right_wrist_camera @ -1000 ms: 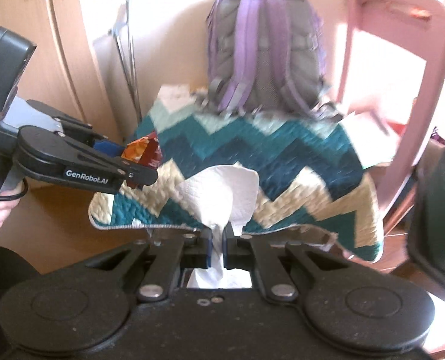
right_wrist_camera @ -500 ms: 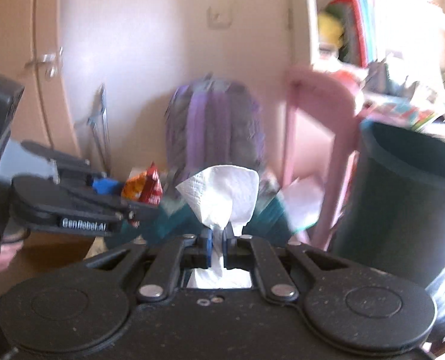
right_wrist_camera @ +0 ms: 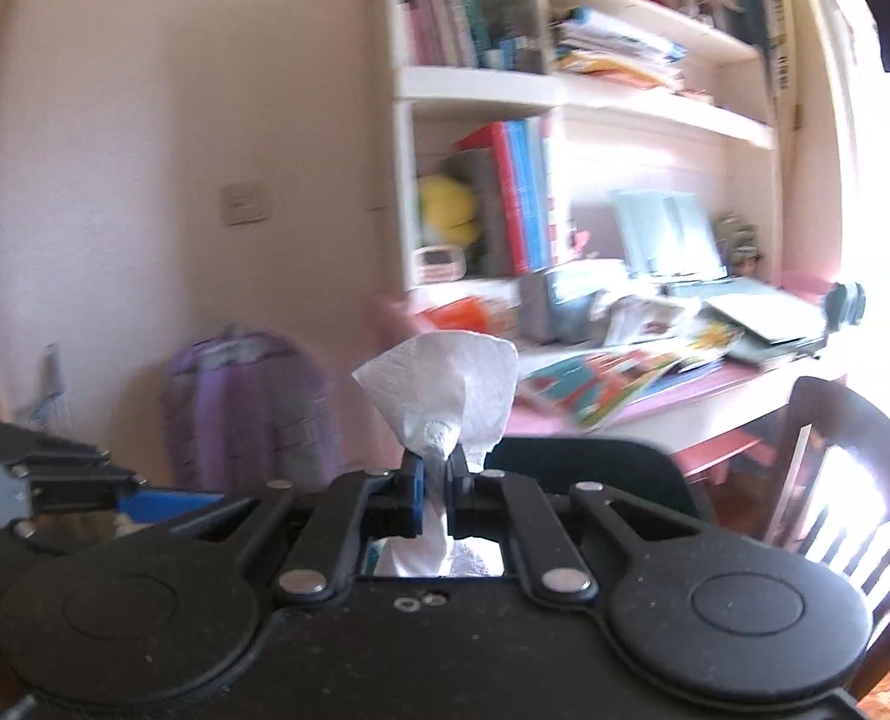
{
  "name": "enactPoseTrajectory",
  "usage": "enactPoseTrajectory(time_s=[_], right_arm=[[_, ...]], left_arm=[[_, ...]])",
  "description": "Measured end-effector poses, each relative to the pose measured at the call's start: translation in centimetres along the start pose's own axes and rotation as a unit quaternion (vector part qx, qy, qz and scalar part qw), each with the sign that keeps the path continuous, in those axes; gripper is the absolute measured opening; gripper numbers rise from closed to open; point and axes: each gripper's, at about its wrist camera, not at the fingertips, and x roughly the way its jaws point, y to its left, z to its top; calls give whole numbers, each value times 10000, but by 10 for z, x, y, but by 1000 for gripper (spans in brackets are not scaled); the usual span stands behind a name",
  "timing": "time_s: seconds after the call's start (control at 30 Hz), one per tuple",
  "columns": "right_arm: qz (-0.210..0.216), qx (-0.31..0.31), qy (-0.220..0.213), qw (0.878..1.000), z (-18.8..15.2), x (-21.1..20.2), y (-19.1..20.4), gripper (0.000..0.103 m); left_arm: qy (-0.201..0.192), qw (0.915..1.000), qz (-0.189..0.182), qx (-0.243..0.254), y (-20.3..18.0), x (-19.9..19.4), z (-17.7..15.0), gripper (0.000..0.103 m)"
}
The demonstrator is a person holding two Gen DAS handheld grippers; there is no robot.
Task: Collect trash
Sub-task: 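Carry the orange wrapper and white tissue with both tools over the green bin, then open both tools to drop the wrapper and tissue into the bin, then move both tools back down toward the remaining trash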
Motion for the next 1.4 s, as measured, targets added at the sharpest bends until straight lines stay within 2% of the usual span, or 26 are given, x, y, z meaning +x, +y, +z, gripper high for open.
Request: enactPoseTrajectory(time_s=[0.13, 0.23, 0.37, 0.47, 0.53, 0.6, 0.67, 0.73, 0.77, 0.87, 1.1, 1.4], right_arm=[[-308, 133, 200, 9992, 4, 31, -28, 5], [-485, 268, 489, 9973, -3, 58, -46, 5], [-618, 214, 905, 9937, -18, 96, -55, 7], [-722, 124, 1257, 9894, -28, 120, -54, 12], [-849, 82, 1381, 9867, -34, 130, -52, 14], [-897, 92, 1498, 9846, -38, 136, -51, 21], [-891, 159, 1587, 9832, -40, 139, -51, 20], [-929, 178, 1628, 9821, -41, 139, -50, 29], [-944, 176, 1619, 9821, -42, 138, -48, 44], [-1055, 133, 1542, 9823, -40, 133, -44, 44], [-897, -64, 1358, 9866, -27, 103, -20, 51], [-164, -321, 1078, 9935, -21, 56, 34, 54]], left_arm=[[52, 9999, -106, 27, -17, 32, 21, 36], [180, 9994, -241, -164, -21, 53, 25, 36], [431, 9982, -337, -252, -22, 75, 9, 36], [688, 9968, -260, -309, -14, 90, -11, 36], [848, 9950, -218, -475, -4, 96, -23, 36], [962, 9933, -160, -620, 8, 100, -33, 36], [1019, 9923, -77, -704, 18, 102, -41, 36], [1047, 9915, -20, -770, 26, 101, -48, 36], [1053, 9912, 4, -807, 31, 100, -51, 36], [1080, 9904, 9, -868, 40, 95, -59, 36], [1094, 9887, 37, -1025, 56, 76, -71, 36], [909, 9892, 154, -1143, 73, 34, -79, 36]])
